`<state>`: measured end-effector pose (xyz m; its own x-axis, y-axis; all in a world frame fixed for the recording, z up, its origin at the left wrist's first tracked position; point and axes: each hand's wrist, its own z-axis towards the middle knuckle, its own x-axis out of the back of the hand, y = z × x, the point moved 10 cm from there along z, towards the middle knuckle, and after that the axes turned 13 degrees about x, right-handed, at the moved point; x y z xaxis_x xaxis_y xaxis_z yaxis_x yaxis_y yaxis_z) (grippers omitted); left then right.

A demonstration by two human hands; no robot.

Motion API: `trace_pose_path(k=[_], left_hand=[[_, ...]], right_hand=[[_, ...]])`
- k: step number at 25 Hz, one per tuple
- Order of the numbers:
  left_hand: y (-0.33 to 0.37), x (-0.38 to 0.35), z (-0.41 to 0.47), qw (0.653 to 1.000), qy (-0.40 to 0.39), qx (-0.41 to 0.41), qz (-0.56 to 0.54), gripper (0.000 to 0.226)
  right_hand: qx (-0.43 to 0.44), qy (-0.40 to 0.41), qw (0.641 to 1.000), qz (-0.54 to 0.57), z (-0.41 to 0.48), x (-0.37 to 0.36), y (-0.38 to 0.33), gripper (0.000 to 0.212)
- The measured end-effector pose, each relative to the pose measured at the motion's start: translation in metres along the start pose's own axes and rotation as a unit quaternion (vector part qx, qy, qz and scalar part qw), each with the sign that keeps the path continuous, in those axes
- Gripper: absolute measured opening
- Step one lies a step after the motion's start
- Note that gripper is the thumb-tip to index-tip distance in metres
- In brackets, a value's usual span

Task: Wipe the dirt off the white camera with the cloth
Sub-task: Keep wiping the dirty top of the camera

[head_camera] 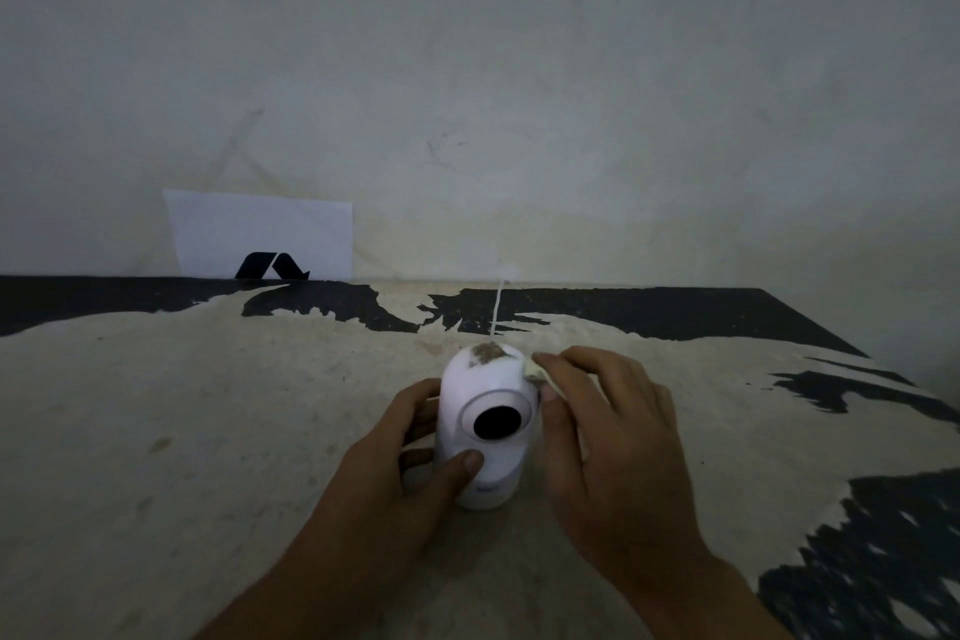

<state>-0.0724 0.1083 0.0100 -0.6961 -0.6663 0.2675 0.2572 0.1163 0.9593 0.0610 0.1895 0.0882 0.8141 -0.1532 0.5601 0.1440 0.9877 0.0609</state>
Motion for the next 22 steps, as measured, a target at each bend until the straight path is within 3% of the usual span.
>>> trace_pose_path(k=[2, 7, 10, 13, 15, 19, 22], left_hand=[[0.001, 0.0, 0.0, 1.0, -0.001, -0.005, 0.005, 0.051], [-0.006, 0.003, 0.003, 0.999, 0.023, 0.003, -0.028, 0.049], [-0.002, -0.001, 0.001, 1.0, 0.003, -0.004, -0.008, 0.051], [-0.001, 0.0, -0.001, 1.0, -0.005, -0.011, -0.005, 0.054], [-0.001, 0.0, -0.001, 1.0, -0.007, -0.009, -0.006, 0.053], [-0.002, -0.001, 0.001, 1.0, -0.004, 0.008, -0.009, 0.048], [0.0, -0.001, 0.0, 1.0, -0.003, 0.004, 0.006, 0.049]], right_hand=[[0.001, 0.013, 1.0, 0.004, -0.001, 0.003, -0.001, 0.036], [0.111, 0.017, 0.993, 0.047, 0.0, -0.003, -0.043, 0.039], [0.012, 0.009, 0.995, 0.096, -0.002, -0.008, -0.008, 0.04], [-0.1, -0.003, 0.972, 0.212, -0.011, -0.018, 0.027, 0.028], [-0.084, 0.016, 0.975, 0.204, -0.011, -0.013, 0.021, 0.029], [0.064, 0.037, 0.983, 0.171, -0.005, -0.005, -0.022, 0.038], [0.007, 0.036, 0.981, 0.191, -0.004, -0.011, -0.01, 0.035]])
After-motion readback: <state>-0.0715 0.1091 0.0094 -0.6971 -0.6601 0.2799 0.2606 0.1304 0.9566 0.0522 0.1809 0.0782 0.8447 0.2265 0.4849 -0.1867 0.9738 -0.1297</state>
